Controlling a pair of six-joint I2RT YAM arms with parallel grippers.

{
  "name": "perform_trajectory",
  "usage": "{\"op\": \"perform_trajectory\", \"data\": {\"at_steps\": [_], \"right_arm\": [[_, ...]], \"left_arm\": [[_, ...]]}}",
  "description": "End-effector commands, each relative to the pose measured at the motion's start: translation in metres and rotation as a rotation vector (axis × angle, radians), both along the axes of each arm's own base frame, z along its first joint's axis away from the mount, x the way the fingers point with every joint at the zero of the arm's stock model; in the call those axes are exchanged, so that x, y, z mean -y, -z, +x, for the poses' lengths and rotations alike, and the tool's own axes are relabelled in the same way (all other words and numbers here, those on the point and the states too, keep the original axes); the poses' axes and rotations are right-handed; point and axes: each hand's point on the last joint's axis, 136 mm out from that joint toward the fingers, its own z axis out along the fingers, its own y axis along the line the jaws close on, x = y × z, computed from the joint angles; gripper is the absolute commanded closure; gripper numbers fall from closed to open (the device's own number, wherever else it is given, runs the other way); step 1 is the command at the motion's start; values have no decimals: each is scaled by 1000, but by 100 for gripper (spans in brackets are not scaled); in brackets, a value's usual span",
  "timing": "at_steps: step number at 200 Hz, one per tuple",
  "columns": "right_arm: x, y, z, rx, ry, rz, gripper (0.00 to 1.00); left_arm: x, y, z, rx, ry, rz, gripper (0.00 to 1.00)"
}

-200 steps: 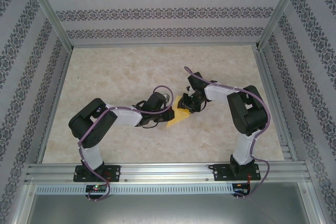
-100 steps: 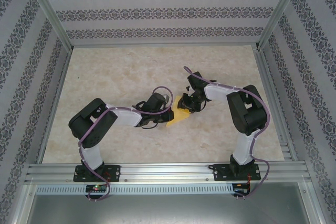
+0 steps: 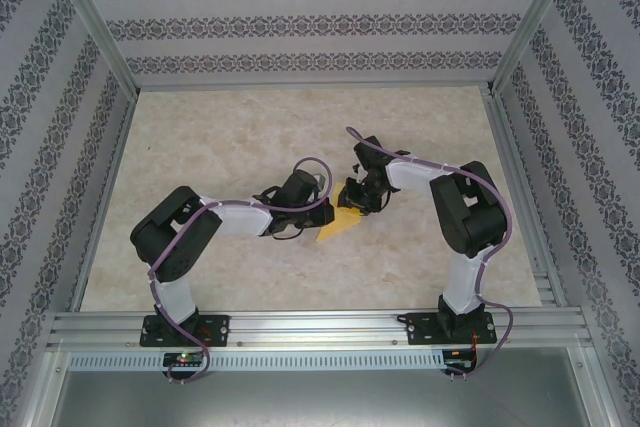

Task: Fold a paper plane with a square sheet of paper (pick it up from the middle)
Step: Fourth fold the wing at the center of the table.

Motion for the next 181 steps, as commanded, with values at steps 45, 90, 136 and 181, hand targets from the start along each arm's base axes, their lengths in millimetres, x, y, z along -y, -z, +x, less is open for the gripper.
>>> {"op": "perform_trajectory", "data": {"at_steps": [45, 90, 136, 181], "right_arm": [[70, 94, -47, -146, -24, -404, 69], [67, 94, -46, -147, -20, -390, 69], [61, 83, -43, -135, -4, -348, 69], [44, 52, -26, -77, 23, -247, 69]], "left_arm": [[2, -1, 6, 1, 15, -3, 95], [0, 8, 4, -22, 11, 15, 95], [-8, 21, -2, -62, 1, 62, 96], [-15, 37, -10, -117, 10, 118, 97]]}}
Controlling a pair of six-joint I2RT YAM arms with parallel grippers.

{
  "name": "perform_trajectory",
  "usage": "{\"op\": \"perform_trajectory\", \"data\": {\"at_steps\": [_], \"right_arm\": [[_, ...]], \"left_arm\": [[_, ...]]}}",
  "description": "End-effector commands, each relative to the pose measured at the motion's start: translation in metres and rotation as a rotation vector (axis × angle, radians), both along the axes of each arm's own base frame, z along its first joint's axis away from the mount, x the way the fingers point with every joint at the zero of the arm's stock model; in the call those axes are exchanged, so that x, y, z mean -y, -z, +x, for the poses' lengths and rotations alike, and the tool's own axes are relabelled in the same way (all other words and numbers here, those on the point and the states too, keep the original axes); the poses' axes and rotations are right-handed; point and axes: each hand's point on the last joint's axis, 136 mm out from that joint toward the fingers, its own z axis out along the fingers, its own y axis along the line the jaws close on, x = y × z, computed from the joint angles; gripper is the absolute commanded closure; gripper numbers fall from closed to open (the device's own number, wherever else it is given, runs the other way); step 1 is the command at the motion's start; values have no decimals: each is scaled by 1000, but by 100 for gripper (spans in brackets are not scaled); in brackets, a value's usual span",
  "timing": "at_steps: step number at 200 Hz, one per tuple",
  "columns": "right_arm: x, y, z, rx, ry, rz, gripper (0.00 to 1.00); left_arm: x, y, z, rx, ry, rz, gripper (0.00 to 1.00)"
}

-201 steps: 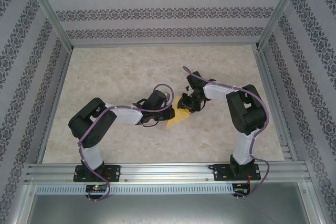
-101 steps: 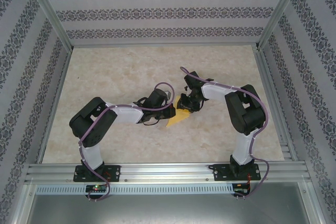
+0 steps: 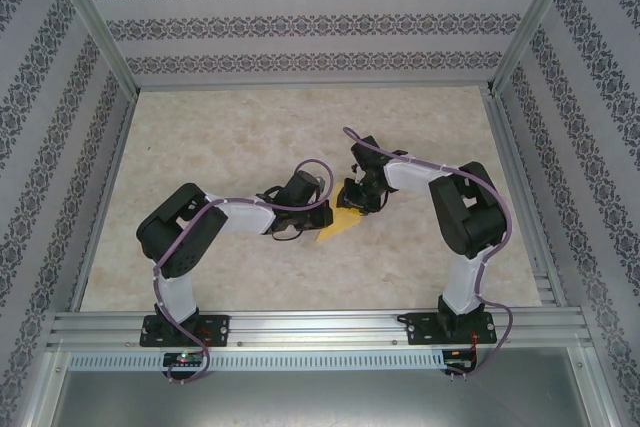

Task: Fold a paper plane with a square sheet of paper (pick it up from the middle)
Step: Fourth fold the wing at the center of the table.

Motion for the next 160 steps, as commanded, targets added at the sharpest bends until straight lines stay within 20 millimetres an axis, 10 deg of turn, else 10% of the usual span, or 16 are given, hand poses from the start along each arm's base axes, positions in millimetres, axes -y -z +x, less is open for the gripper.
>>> {"op": "perform_trajectory", "data": {"at_steps": [1, 69, 160], "right_arm": [[45, 55, -27, -95, 35, -224, 69], [20, -47, 12, 175, 55, 31, 65], [-31, -36, -1, 186, -107, 262, 91]], "left_arm": [[-12, 19, -6, -65, 5, 72, 97], [-20, 31, -15, -114, 12, 128, 98], [-35, 43, -18, -146, -50, 190, 100]]}}
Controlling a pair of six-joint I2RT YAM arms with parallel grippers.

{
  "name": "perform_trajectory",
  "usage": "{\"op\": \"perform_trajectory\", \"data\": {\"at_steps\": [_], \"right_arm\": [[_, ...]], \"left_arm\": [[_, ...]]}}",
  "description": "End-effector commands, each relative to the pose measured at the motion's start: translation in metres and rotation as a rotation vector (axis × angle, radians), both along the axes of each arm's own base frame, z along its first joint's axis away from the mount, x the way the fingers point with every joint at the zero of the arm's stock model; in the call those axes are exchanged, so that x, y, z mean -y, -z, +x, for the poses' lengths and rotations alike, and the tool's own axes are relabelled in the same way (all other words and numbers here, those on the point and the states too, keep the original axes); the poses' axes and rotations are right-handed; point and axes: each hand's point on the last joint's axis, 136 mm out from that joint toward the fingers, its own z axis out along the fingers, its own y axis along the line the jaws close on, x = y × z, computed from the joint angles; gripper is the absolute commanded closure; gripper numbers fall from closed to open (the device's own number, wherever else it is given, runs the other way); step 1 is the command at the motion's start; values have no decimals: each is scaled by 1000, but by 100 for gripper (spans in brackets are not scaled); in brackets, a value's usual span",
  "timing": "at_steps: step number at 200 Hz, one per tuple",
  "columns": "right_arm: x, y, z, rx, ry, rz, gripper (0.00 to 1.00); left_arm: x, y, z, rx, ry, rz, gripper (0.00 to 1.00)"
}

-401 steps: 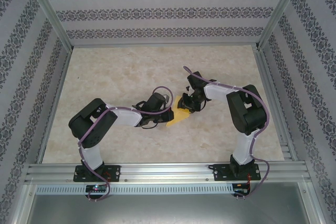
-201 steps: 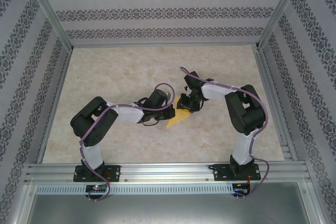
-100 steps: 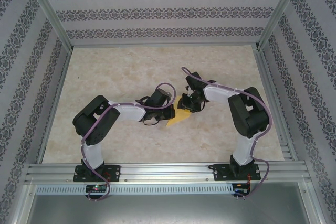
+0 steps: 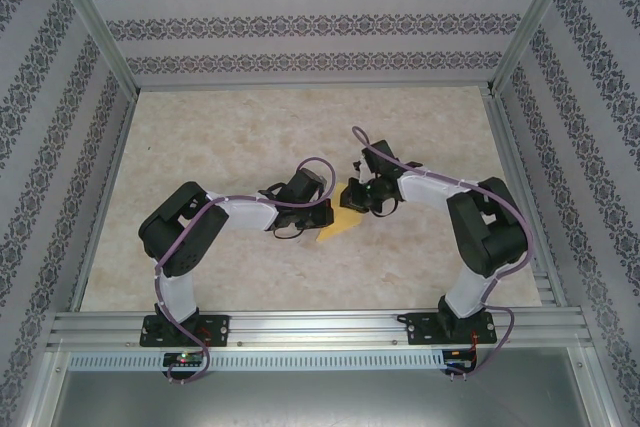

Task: Fold a paper plane with a square sheet of paper (pick it up from the middle)
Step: Fourth fold the wing at the center of the table.

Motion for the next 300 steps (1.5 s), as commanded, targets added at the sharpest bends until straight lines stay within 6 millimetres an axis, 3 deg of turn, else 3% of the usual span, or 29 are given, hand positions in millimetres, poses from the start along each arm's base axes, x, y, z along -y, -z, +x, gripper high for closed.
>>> {"op": "perform_trajectory", "data": {"at_steps": [1, 63, 98, 166, 196, 229, 270, 300], "right_arm": [[-15, 0, 3, 31, -56, 64, 91], [-19, 23, -5, -35, -100, 75, 92], [-2, 43, -3, -60, -62, 13, 92], [28, 24, 48, 31, 69, 31, 92], [29, 6, 59, 84, 80, 66, 91], [18, -9, 49, 113, 56, 147, 89], [-4, 12, 20, 45, -19, 146, 89], [-8, 27, 15, 6, -28, 127, 89]], "left_arm": [[-35, 41, -18, -118, -50, 159, 100], [-40, 45, -20, -139, -80, 173, 100], [-43, 47, -24, -149, -79, 180, 100], [-47, 53, -33, -170, -56, 187, 100], [-46, 53, -33, -168, -51, 184, 100], [-45, 52, -33, -162, -39, 183, 100], [-44, 50, -32, -154, -32, 183, 100], [-45, 50, -32, -159, -33, 189, 100]]}}
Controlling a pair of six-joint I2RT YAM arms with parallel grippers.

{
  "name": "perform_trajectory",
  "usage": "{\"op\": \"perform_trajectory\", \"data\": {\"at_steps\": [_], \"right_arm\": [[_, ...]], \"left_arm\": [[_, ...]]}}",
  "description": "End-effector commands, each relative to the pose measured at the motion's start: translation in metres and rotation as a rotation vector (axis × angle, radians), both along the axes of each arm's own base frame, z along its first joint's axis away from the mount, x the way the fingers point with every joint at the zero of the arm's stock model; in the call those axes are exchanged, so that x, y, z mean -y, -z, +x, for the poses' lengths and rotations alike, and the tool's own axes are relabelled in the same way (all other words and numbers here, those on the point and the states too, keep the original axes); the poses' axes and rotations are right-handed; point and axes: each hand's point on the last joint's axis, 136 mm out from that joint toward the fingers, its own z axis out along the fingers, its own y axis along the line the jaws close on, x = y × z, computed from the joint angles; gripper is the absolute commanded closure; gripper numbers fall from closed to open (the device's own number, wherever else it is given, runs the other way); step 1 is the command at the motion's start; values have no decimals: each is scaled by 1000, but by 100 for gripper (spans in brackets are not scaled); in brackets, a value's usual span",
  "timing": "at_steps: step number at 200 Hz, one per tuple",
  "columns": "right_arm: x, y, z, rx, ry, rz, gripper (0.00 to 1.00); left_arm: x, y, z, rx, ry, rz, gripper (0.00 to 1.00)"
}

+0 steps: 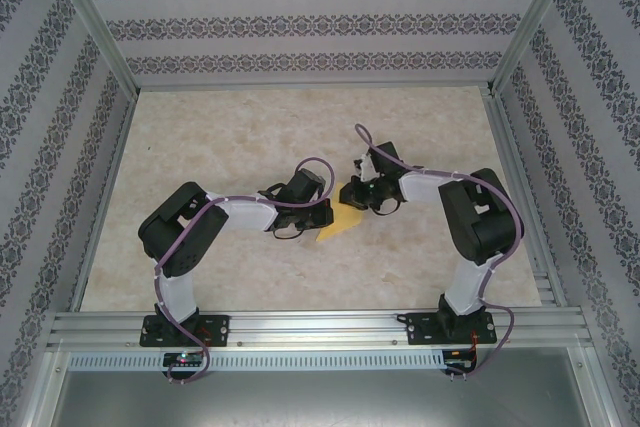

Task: Fold a paper plane with a square sheet of paper (pick it up from the middle)
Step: Fourth fold the wing at the center of the table.

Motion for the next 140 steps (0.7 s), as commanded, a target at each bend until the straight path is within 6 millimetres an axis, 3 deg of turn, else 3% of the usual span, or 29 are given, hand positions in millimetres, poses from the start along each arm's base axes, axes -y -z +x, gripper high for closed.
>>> {"op": "perform_trajectory", "data": {"at_steps": [1, 44, 98, 122, 140], "right_arm": [[-4, 12, -2, -29, -6, 1, 89], [34, 27, 25, -17, 114, -74, 90], [85, 22, 73, 37, 300, -108, 90], [96, 18, 89, 43, 333, -116, 90], [95, 4, 95, 68, 335, -103, 90]], "left_arm": [[-44, 49, -32, -147, -11, 191, 100], [-46, 51, -35, -163, -11, 197, 100], [-48, 56, -42, -182, -11, 186, 100], [-48, 55, -42, -179, -3, 187, 100], [-46, 55, -41, -177, 2, 186, 100]]}}
